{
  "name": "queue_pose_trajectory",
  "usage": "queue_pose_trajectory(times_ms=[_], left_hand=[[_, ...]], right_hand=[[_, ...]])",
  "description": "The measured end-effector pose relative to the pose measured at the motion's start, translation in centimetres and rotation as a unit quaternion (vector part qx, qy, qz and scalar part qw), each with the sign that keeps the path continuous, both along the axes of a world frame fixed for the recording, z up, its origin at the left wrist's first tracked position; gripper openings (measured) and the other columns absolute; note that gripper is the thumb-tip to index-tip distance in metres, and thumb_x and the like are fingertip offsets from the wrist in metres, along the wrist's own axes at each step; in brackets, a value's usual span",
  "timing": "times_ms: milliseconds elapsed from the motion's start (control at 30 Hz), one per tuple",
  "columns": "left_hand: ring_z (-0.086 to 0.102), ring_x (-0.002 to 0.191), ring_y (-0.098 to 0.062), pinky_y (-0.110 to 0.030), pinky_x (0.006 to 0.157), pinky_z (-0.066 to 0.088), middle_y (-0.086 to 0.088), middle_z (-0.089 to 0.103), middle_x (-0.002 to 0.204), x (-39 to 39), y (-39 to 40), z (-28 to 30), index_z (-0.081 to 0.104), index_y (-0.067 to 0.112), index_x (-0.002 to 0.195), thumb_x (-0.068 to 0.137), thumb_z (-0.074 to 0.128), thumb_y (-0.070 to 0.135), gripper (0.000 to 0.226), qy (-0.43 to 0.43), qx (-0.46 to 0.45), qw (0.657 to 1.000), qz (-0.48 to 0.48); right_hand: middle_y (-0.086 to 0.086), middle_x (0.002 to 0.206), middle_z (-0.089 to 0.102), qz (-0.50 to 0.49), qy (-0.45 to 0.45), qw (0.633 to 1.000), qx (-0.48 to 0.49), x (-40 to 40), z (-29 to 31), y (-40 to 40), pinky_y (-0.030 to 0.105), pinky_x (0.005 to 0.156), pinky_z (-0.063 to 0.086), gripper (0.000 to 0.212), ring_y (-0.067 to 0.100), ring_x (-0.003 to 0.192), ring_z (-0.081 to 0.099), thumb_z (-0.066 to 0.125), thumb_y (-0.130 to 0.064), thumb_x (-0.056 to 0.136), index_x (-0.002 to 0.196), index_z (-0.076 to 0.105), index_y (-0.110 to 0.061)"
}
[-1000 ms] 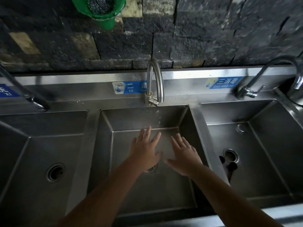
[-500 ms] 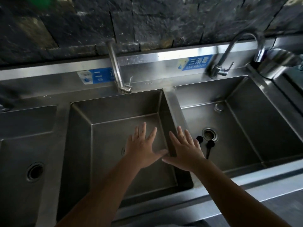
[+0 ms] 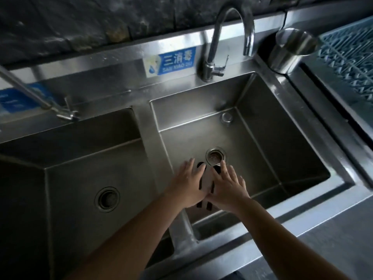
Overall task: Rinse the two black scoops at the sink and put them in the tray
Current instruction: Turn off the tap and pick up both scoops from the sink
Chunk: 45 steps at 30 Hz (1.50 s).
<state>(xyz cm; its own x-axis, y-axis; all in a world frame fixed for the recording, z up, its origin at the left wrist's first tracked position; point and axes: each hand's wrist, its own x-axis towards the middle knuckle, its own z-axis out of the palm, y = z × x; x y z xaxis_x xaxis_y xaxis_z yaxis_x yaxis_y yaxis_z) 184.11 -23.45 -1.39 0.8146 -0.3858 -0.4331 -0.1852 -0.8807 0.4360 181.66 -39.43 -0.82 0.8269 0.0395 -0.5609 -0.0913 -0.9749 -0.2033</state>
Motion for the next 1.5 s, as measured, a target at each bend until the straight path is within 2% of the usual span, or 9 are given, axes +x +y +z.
queue_pose_trajectory(times_ms=[233, 467, 567, 700, 967, 1167, 1300, 1433, 1500], left_hand=[[0.01, 0.147, -0.036, -0.055, 0.114, 0.021, -0.013, 0.012, 0.161, 2.9, -4.7, -6.7, 0.012, 0.026, 0.151, 0.085, 0.046, 0.055, 0.079, 0.106, 0.065, 0.992, -0.019], [0.046, 0.125, -0.034, -0.051, 0.099, 0.043, -0.012, 0.048, 0.137, 4.9, -7.0, -13.3, 0.036, 0.016, 0.139, 0.088, 0.056, 0.044, 0.062, 0.206, 0.113, 0.969, 0.074], [0.052, 0.118, -0.034, -0.049, 0.094, 0.047, -0.014, 0.053, 0.128, 5.4, -9.0, -15.4, 0.044, 0.013, 0.127, 0.088, 0.054, 0.033, 0.045, 0.204, 0.1, 0.967, 0.119], [0.056, 0.112, -0.034, -0.046, 0.09, 0.05, -0.015, 0.056, 0.12, 5.7, -10.3, -18.3, 0.046, 0.01, 0.118, 0.089, 0.058, 0.028, 0.035, 0.181, 0.055, 0.956, 0.225], [0.061, 0.105, -0.036, -0.039, 0.083, 0.05, -0.016, 0.065, 0.111, 5.8, -9.4, -22.8, 0.06, 0.011, 0.105, 0.087, 0.061, 0.021, 0.021, 0.165, 0.047, 0.925, 0.34], [0.066, 0.093, -0.03, -0.03, 0.073, 0.048, -0.013, 0.071, 0.093, 7.8, -8.7, -21.6, 0.07, 0.016, 0.088, 0.083, 0.067, 0.031, 0.016, 0.2, 0.031, 0.938, 0.281], [0.06, 0.06, -0.02, -0.015, 0.049, 0.04, -0.001, 0.061, 0.057, 9.6, -8.3, -18.1, 0.069, 0.012, 0.071, 0.083, 0.071, 0.028, 0.02, 0.19, -0.046, 0.932, 0.305], [0.072, 0.074, -0.027, -0.035, 0.071, 0.06, -0.016, 0.073, 0.08, 9.6, -7.4, -12.4, 0.072, 0.01, 0.082, 0.086, 0.07, 0.021, 0.012, 0.222, -0.173, 0.893, 0.35], [0.072, 0.066, -0.012, -0.024, 0.057, 0.058, -0.007, 0.074, 0.076, 8.6, -6.4, -8.8, 0.074, 0.014, 0.084, 0.084, 0.073, 0.021, 0.007, 0.213, -0.223, 0.876, 0.37]], right_hand=[[0.003, 0.165, -0.015, -0.033, 0.096, 0.995, 0.02, 3.1, -6.5, -3.5, 0.065, 0.114, 0.009, 0.096, 0.032, 0.15, -0.011, 0.057, -0.058, 0.08, 0.146, -0.01, -0.04], [0.02, 0.158, 0.024, -0.198, 0.193, 0.956, 0.094, 5.4, -14.6, -4.1, 0.051, 0.114, 0.032, 0.085, 0.038, 0.143, 0.028, 0.069, -0.043, 0.082, 0.15, 0.028, -0.013], [0.017, 0.125, 0.061, -0.325, 0.164, 0.92, 0.145, 5.2, -17.6, -4.9, 0.046, 0.097, 0.05, 0.055, 0.034, 0.116, 0.058, 0.072, -0.026, 0.075, 0.126, 0.055, -0.012], [0.012, 0.117, 0.067, -0.431, 0.137, 0.876, 0.167, 4.7, -20.6, -5.4, 0.039, 0.089, 0.052, 0.041, 0.031, 0.108, 0.063, 0.071, -0.027, 0.077, 0.115, 0.058, -0.015], [0.015, 0.109, 0.069, -0.408, 0.099, 0.902, 0.103, 5.6, -24.5, -4.4, 0.029, 0.074, 0.041, 0.015, 0.034, 0.102, 0.064, 0.065, -0.027, 0.086, 0.096, 0.063, -0.017], [0.011, 0.082, 0.063, -0.376, 0.095, 0.908, 0.16, 6.9, -22.7, -4.7, 0.03, 0.067, 0.04, 0.017, 0.032, 0.088, 0.062, 0.061, -0.022, 0.086, 0.073, 0.054, -0.014], [0.012, 0.083, 0.072, -0.38, 0.052, 0.9, 0.208, 8.4, -18.4, -5.4, 0.034, 0.073, 0.049, 0.016, 0.029, 0.085, 0.065, 0.062, -0.019, 0.081, 0.085, 0.069, -0.006], [-0.016, 0.063, 0.071, -0.397, 0.022, 0.873, 0.283, 8.4, -11.6, -5.8, 0.027, 0.06, 0.051, 0.014, 0.01, 0.066, 0.065, 0.069, -0.03, 0.075, 0.07, 0.075, -0.041], [-0.016, 0.057, 0.07, -0.422, 0.019, 0.841, 0.338, 7.6, -7.8, -5.7, 0.026, 0.054, 0.047, 0.012, 0.007, 0.057, 0.061, 0.071, -0.036, 0.068, 0.065, 0.073, -0.046]])
